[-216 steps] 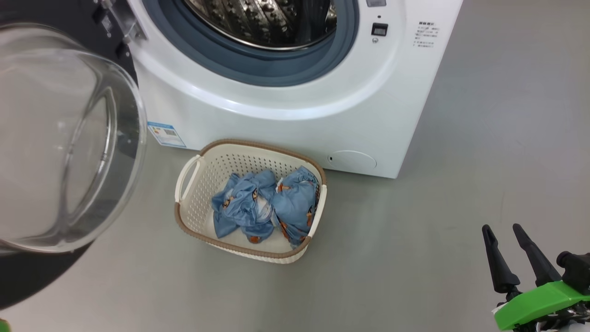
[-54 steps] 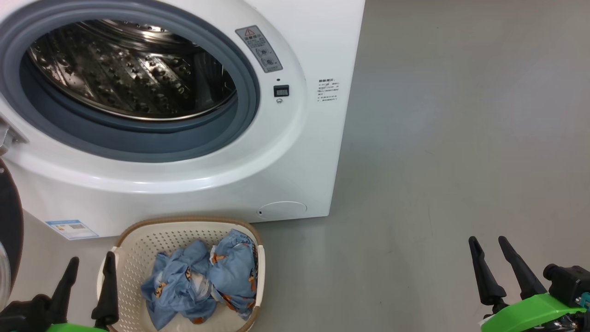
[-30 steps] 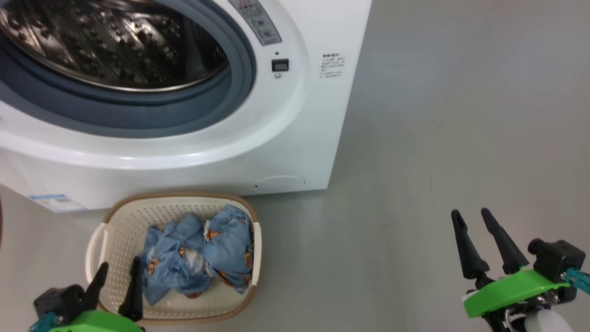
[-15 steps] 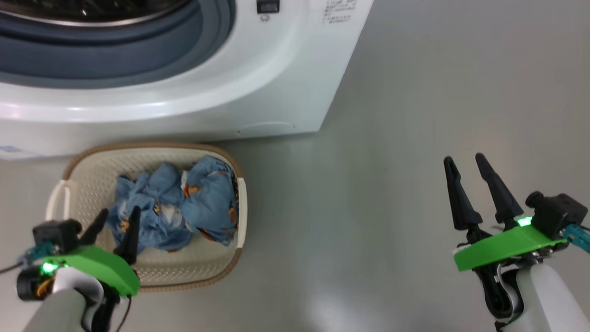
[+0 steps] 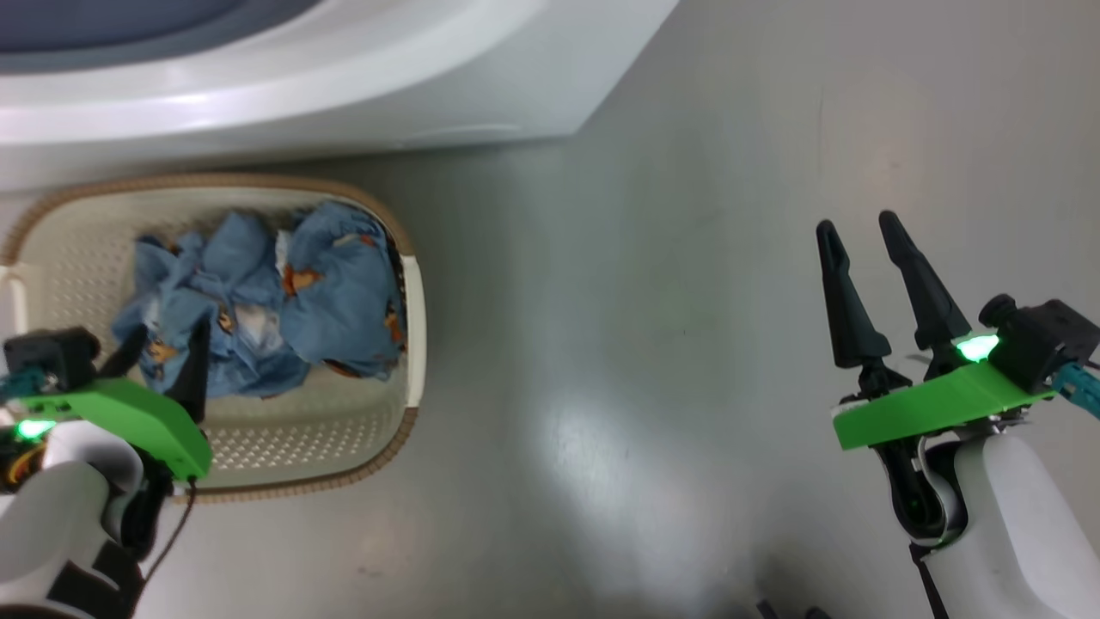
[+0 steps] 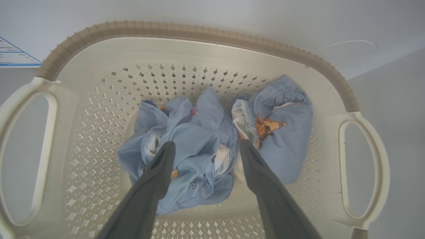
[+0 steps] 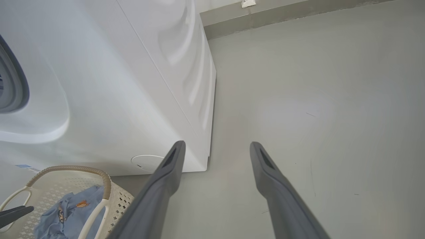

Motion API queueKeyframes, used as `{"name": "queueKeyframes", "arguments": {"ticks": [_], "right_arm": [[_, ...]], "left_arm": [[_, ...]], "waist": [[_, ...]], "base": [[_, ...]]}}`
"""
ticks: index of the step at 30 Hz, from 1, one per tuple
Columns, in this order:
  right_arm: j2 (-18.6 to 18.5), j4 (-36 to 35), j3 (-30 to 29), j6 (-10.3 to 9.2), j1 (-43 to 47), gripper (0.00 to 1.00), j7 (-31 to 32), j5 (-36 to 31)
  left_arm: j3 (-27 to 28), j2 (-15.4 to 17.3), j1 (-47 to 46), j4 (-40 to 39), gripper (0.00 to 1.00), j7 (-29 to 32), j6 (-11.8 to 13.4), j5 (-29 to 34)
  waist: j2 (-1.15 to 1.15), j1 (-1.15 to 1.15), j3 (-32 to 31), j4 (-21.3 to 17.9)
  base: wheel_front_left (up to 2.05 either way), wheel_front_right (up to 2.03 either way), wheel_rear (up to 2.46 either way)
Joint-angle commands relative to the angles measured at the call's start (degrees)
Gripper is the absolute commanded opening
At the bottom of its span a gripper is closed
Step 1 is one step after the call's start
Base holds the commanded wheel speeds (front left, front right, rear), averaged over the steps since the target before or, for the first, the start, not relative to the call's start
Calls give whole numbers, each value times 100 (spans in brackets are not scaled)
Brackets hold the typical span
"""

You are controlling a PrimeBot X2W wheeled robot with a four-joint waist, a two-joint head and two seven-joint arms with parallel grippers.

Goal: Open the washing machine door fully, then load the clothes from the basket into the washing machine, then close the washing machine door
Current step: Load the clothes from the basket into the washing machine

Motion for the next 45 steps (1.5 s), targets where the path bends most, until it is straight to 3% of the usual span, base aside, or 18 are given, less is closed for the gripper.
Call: {"name": "queueKeyframes", "arguments": {"ticks": [1, 12, 30, 31, 32, 33, 45], "right_arm": [[30, -146, 129, 16, 36, 100, -69, -47], [126, -265, 332, 16, -139, 100, -69, -76], [149, -424, 477, 16, -126, 100, -69, -91], [148, -423, 487, 16, -138, 100, -69, -95], [146, -423, 496, 16, -148, 100, -69, -99], [142, -421, 504, 16, -157, 100, -69, -100], [123, -391, 431, 16, -171, 100, -69, -120]], "left_arm": [[58, 310, -78, 46, 100, -37, -9, -81], [-772, 663, -612, 557, 100, 41, -9, -778], [-1910, 1000, -1039, 251, 100, 224, -9, -1997], [-1952, 1006, -1057, 254, 84, 248, -9, -2068], [-2002, 1014, -1072, 247, 28, 278, -9, -2132], [-2062, 1028, -1091, 250, 0, 297, -9, -2175], [-2295, 909, -1092, 429, 0, 62, -9, -2706]], "waist": [[0, 0, 298, -95], [0, 0, 700, -279], [0, 0, 1016, -417], [0, 0, 1022, -422], [0, 0, 1024, -426], [0, 0, 1022, -430], [0, 0, 750, -285]], "base": [[0, 0, 0], [0, 0, 0], [0, 0, 0], [0, 0, 0], [0, 0, 0], [0, 0, 0], [0, 0, 0]]}}
